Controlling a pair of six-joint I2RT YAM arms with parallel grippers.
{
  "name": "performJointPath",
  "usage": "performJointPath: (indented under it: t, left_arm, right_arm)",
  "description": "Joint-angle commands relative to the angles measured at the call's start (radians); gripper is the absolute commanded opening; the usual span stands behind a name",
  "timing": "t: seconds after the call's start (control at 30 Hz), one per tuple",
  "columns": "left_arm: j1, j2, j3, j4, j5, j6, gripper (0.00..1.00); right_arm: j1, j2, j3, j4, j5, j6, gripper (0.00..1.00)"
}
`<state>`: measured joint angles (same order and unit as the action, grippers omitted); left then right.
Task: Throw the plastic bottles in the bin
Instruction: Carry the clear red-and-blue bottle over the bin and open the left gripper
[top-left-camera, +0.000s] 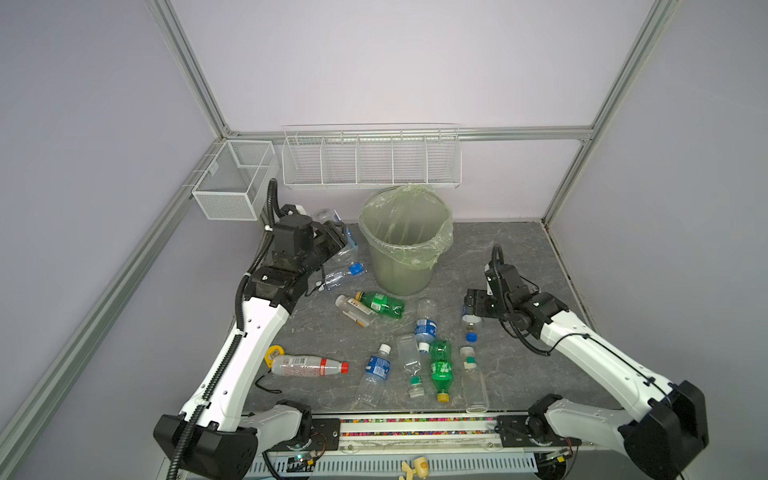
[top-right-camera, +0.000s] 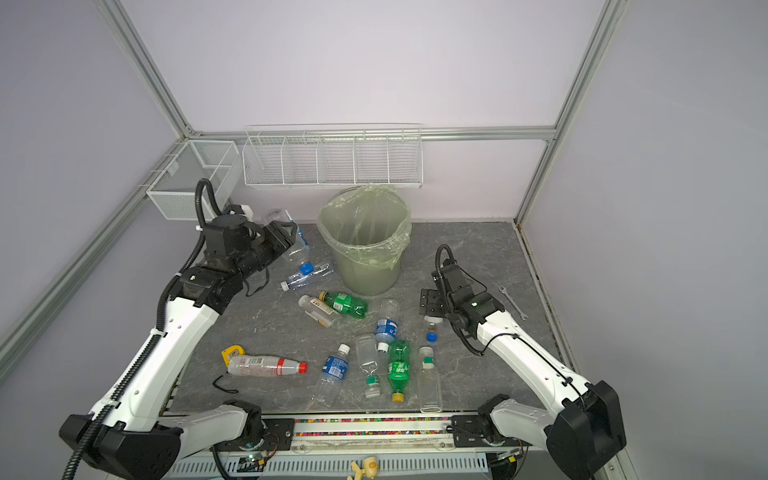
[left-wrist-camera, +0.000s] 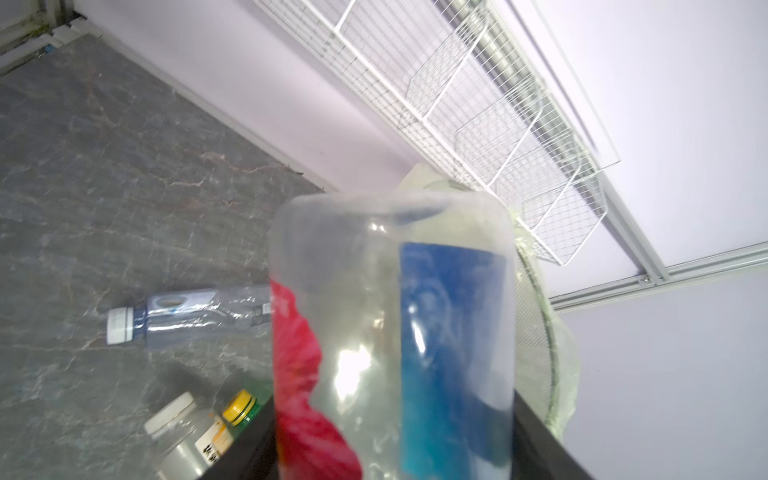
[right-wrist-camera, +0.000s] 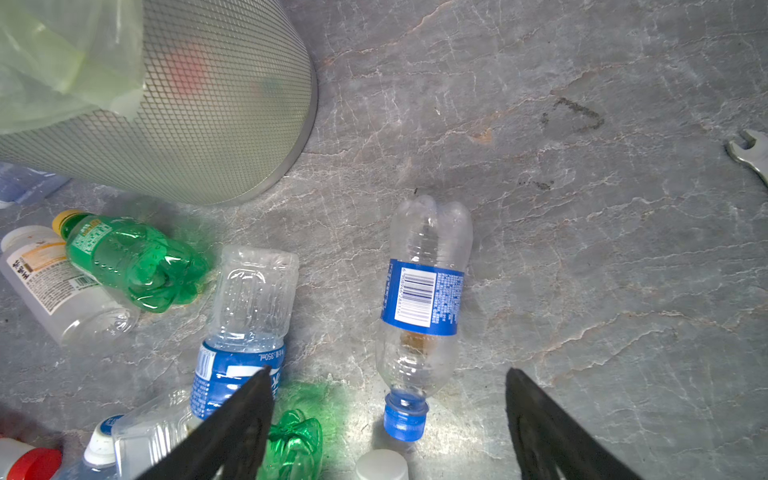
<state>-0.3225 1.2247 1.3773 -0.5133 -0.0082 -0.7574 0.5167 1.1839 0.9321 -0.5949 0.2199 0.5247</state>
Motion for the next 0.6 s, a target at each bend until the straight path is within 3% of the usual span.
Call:
performJointPath:
  t: [0.0,0.37,0.57]
  left_arm:
    - [0.004,0.038,0.076,-0.002,0.016,0.052,0.63]
    - [0.004,0.094,0.154,0.057,0.062,0.108,0.63]
    - [0.004,0.022,-0.003,0.147,0.063,0.103,0.63]
  right_arm:
    - [-0.007,-0.026,-0.020,-0.005,0.003,0.014,0.88]
    - [-0.026,-0.053,-0.029,-0.023,0.015,0.008,0.88]
    - [-0.039,-0.063,-0.027,-0.024,0.018,0.008,0.88]
